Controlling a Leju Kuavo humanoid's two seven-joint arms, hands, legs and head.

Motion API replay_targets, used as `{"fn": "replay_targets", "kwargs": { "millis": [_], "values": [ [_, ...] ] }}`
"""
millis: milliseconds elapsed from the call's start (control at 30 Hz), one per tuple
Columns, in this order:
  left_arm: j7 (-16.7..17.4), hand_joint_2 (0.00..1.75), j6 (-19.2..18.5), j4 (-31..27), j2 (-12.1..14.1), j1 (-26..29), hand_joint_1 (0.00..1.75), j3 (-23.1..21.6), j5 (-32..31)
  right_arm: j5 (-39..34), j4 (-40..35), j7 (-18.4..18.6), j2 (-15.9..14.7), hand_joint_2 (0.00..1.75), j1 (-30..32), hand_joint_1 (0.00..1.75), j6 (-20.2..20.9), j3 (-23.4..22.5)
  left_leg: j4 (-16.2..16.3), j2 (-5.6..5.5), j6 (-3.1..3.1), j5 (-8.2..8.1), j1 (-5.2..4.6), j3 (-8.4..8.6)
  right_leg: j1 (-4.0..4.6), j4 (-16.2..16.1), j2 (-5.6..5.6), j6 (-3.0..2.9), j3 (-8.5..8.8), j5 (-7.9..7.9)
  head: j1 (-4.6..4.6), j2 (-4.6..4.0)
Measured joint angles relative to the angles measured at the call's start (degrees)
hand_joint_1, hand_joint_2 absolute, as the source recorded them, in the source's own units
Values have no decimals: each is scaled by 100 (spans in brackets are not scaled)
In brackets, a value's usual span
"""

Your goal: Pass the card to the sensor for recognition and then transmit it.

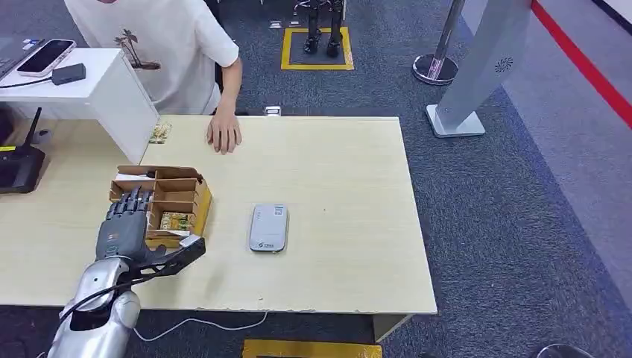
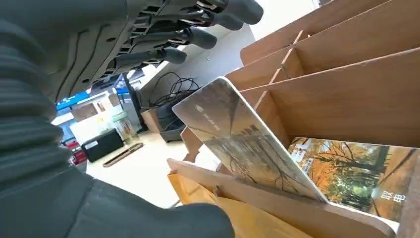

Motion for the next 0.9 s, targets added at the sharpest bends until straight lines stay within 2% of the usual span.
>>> {"fn": "replay_targets", "kwargs": {
  "millis": [67,333,900],
  "values": [
    [-9,175,2,0,-4,-1,0,0,0,0,0,0,0,175,-1,0,0,0,0,0,0,0,0,0,0,0,0,0,0,0,0,0],
    [-133,175,42,2,-50,-11,0,-2,55,-9,2,-7,0,175,1,0,0,-2,0,0,0,0,0,1,0,0,0,0,0,0,-2,0],
    [-142,175,39,-79,-136,-6,0,-131,79,0,2,-11,0,175,35,0,0,-2,0,1,0,0,0,1,0,0,1,0,0,0,-2,0]
  ]
}}
